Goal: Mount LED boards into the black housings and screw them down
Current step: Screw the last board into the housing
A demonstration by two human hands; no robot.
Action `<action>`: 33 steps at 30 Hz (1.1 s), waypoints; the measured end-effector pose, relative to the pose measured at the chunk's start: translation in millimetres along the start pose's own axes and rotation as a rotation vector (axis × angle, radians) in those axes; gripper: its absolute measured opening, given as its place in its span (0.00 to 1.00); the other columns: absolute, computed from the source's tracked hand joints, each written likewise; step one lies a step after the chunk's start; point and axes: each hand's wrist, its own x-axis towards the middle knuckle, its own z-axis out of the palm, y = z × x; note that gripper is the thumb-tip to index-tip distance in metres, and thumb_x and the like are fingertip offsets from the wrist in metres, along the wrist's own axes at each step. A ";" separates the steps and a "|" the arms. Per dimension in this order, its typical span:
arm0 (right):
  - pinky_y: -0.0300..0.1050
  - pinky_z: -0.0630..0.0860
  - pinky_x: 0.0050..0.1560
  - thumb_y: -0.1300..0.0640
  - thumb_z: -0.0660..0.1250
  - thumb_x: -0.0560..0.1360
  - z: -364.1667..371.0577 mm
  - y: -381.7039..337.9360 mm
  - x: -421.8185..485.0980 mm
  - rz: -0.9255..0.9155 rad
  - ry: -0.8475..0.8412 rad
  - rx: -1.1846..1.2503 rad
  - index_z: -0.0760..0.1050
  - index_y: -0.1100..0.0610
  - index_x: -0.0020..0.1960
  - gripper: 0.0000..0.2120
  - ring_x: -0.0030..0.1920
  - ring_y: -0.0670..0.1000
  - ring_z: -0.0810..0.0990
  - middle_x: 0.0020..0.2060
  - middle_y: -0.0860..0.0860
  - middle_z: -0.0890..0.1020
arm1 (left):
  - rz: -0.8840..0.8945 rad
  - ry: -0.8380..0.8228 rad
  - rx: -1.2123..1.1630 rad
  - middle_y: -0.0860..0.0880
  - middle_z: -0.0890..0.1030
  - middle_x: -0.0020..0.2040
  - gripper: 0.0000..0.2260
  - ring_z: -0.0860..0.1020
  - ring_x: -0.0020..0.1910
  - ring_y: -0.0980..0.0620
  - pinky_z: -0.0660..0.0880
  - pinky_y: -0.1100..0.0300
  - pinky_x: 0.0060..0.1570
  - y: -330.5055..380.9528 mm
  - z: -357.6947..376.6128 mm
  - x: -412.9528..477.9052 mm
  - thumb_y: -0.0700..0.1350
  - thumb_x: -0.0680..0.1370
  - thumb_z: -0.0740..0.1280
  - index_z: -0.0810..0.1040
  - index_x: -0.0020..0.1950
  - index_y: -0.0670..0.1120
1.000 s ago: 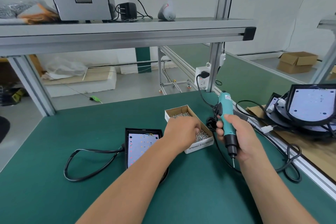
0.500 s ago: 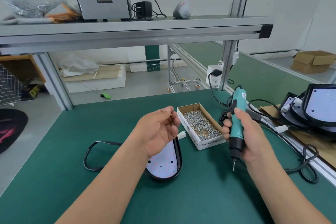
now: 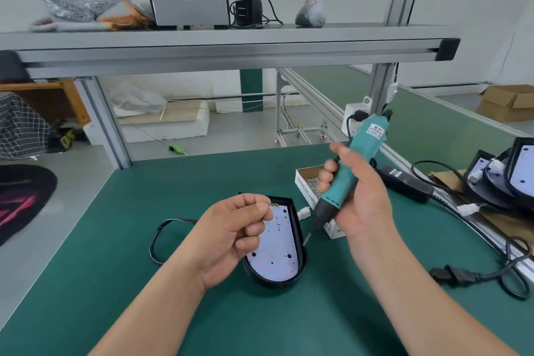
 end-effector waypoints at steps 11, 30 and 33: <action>0.41 0.74 0.39 0.58 0.69 0.80 11.8 10.8 0.1 -0.162 -0.062 0.317 0.78 0.56 0.48 0.03 0.35 0.48 0.73 0.37 0.50 0.75 | 0.055 0.030 0.140 0.43 0.82 0.44 0.03 0.63 0.29 0.55 0.63 0.67 0.25 -6.4 -14.8 -1.3 0.38 0.77 0.76 0.88 0.50 0.43; 0.39 0.76 0.38 0.58 0.68 0.81 20.8 14.4 -12.7 -0.165 -0.078 0.387 0.77 0.55 0.46 0.05 0.35 0.47 0.74 0.38 0.50 0.76 | 0.033 -0.021 0.177 0.44 0.80 0.43 0.08 0.64 0.30 0.55 0.61 0.66 0.26 -8.2 -1.8 -9.1 0.40 0.76 0.75 0.80 0.51 0.40; 0.40 0.75 0.38 0.58 0.68 0.81 20.2 13.7 -13.7 -0.181 -0.077 0.376 0.76 0.56 0.47 0.05 0.35 0.47 0.74 0.39 0.50 0.76 | 0.018 -0.002 0.157 0.44 0.80 0.43 0.06 0.64 0.30 0.55 0.62 0.66 0.26 -9.7 -2.1 -8.3 0.38 0.76 0.77 0.85 0.52 0.40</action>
